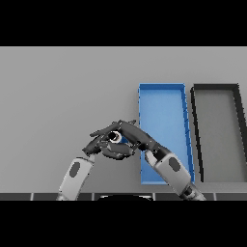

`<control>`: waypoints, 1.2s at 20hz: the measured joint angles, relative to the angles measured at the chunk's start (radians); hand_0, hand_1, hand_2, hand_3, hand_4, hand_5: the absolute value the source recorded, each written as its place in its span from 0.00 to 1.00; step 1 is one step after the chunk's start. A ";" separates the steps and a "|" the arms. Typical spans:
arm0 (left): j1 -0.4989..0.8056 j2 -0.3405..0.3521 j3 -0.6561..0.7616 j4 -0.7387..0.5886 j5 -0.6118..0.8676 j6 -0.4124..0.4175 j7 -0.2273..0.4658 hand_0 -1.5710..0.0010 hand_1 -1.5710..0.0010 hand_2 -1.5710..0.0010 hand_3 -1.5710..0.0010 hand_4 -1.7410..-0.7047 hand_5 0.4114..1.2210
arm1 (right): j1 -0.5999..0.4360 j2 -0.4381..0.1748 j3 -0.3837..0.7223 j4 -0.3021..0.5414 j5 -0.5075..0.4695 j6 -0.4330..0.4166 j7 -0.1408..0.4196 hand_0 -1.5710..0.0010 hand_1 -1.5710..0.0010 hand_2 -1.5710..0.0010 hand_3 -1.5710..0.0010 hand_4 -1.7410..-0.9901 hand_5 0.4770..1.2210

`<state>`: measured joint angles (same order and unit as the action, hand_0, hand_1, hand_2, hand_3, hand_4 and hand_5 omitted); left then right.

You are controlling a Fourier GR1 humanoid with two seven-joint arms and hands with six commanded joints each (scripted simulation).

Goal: Pick up the blue pipe and place it into the blue bin.

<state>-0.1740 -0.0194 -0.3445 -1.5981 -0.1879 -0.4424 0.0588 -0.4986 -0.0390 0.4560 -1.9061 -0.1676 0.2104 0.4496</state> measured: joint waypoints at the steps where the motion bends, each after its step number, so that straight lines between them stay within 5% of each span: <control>1: 0.004 -0.005 -0.004 0.002 -0.006 0.005 0.006 0.99 0.99 0.99 0.99 0.80 0.08 | -0.017 -0.002 -0.017 -0.012 -0.024 -0.005 0.012 0.00 0.00 0.00 0.00 0.00 1.00; 5: 0.002 0.004 0.002 -0.003 0.005 -0.007 0.015 0.99 0.99 1.00 1.00 0.80 0.05 | -0.143 0.016 -0.125 -0.044 -0.149 -0.050 0.137 0.00 0.00 0.00 0.00 0.00 1.00; 9: 0.014 0.000 -0.003 -0.014 0.014 -0.016 0.033 1.00 1.00 1.00 1.00 0.81 0.03 | -0.342 -0.075 -0.257 0.015 -0.310 -0.086 0.153 0.00 0.00 0.00 0.00 0.00 1.00; 13: 0.018 -0.001 -0.007 -0.030 0.006 -0.008 0.055 1.00 1.00 1.00 1.00 0.82 0.02 | -0.504 -0.169 -0.395 0.089 -0.246 -0.187 0.159 0.00 0.00 0.00 0.00 0.00 1.00; 18: -0.003 0.009 0.008 -0.013 0.009 -0.012 0.057 1.00 1.00 1.00 1.00 0.83 0.00 | -0.465 -0.292 -0.493 0.192 -0.222 -0.179 0.154 0.00 0.00 0.00 0.00 0.00 1.00; 24: 0.008 0.021 -0.004 -0.014 -0.012 -0.008 0.015 1.00 1.00 1.00 1.00 0.85 0.01 | -0.224 -0.352 -0.552 0.169 -0.217 -0.192 0.160 0.00 0.00 0.00 0.00 0.00 1.00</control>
<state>-0.1662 0.0020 -0.3484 -1.6119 -0.2003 -0.4508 0.0733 -0.7222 -0.3913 -0.0964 -1.7373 -0.3848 0.0188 0.6098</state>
